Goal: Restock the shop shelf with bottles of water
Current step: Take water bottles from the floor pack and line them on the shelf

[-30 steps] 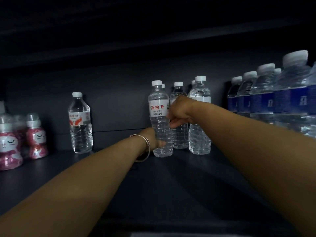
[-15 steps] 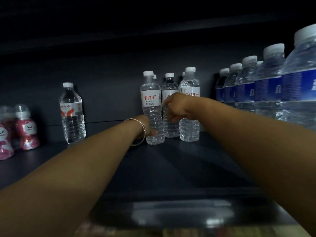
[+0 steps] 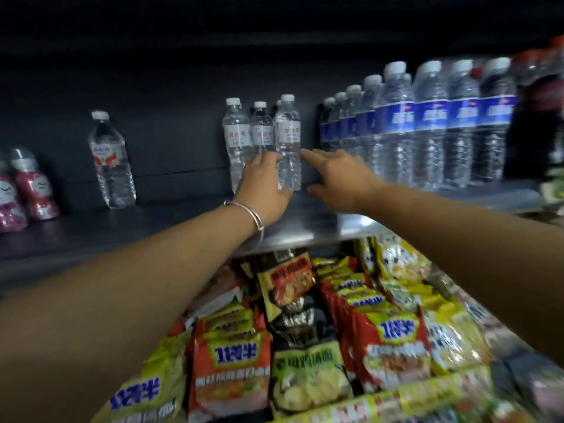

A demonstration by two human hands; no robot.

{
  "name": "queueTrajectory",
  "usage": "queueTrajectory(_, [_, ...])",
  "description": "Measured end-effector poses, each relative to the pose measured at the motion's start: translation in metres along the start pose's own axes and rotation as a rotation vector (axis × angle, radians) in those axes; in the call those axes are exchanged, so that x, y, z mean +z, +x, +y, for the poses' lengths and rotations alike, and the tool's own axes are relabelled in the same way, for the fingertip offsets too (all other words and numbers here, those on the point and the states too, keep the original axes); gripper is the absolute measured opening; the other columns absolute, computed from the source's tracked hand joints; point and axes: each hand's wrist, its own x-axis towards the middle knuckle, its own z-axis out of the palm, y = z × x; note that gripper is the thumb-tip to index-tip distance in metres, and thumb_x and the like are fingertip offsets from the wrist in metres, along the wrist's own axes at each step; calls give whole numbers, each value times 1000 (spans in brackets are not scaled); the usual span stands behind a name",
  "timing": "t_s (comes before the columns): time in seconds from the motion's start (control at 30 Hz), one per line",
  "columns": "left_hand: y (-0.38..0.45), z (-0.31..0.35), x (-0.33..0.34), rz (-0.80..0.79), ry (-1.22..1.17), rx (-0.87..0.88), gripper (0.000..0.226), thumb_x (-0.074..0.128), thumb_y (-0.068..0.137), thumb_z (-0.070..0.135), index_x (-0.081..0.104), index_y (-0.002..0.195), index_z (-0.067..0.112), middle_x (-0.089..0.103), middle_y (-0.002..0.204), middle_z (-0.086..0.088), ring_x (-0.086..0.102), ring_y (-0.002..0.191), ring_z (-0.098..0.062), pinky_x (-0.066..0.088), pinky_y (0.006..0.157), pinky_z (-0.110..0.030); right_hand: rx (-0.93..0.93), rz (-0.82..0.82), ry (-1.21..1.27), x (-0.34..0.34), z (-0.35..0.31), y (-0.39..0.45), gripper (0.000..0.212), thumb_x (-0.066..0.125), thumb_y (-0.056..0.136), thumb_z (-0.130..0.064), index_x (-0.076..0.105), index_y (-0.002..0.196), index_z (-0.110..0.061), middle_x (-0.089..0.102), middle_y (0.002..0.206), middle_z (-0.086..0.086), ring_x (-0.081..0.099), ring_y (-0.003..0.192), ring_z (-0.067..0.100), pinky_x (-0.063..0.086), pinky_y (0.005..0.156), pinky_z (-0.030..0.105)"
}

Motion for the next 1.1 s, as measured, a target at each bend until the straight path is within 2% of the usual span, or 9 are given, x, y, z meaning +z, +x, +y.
queueTrajectory(0.13, [-78,28,33,47,0,189,62,63,82,17,36,137,11,35,143,-7,30,133,-25,21,110,-34,35,57,-116,5,8,-94,69,51,92,-35,17,150,-19,21,156,4,23,140,24,24,105,40])
queueTrajectory(0.27, [-157,47,87,-4,-6,253,68,65,79,19,36,139,10,33,147,-8,29,136,-25,12,114,-36,55,65,-140,41,22,-197,69,63,85,-27,34,145,-12,34,151,11,33,136,28,28,102,43])
queueTrajectory(0.47, [-268,54,207,-243,-30,305,69,64,81,13,32,142,13,30,149,-6,26,137,-24,11,115,-39,147,-141,-76,144,49,-330,67,73,73,-16,48,134,-1,47,139,22,48,123,40,38,94,51])
queueTrajectory(0.57, [-318,45,282,-373,-31,297,67,59,84,8,29,143,12,26,151,-6,21,140,-24,4,115,-35,209,-280,-50,211,61,-388,61,67,77,-14,48,133,0,44,141,22,46,125,39,36,96,50])
queueTrajectory(0.7, [-393,26,391,-449,-54,343,67,68,68,2,47,132,5,45,139,-15,45,126,-32,23,108,-40,242,-340,-5,319,77,-475,54,58,61,-15,64,111,4,64,115,23,65,91,42,51,71,49])
queueTrajectory(0.77, [-433,13,445,-477,-63,341,66,69,63,2,51,127,4,51,133,-16,52,119,-32,28,105,-42,284,-395,3,372,82,-522,47,54,65,-15,65,107,4,65,112,24,65,88,42,50,67,47])
queueTrajectory(0.87, [-496,-9,519,-557,-61,327,65,71,67,2,51,129,6,49,136,-12,51,122,-30,30,108,-47,350,-592,25,445,85,-588,53,68,72,-10,56,122,-1,54,129,20,56,107,40,43,80,46])
queueTrajectory(0.97, [-556,-33,581,-658,-71,321,68,75,67,4,49,130,6,48,138,-12,49,124,-29,29,108,-48,374,-866,73,514,80,-648,66,57,89,-31,27,145,-11,19,155,10,28,136,30,26,103,41])
queueTrajectory(1.1, [-629,-59,645,-771,-98,289,68,76,68,7,49,130,4,47,138,-15,49,122,-34,29,107,-51,399,-1047,198,589,62,-720,78,58,87,-44,18,148,-17,11,158,4,21,140,24,22,108,36])
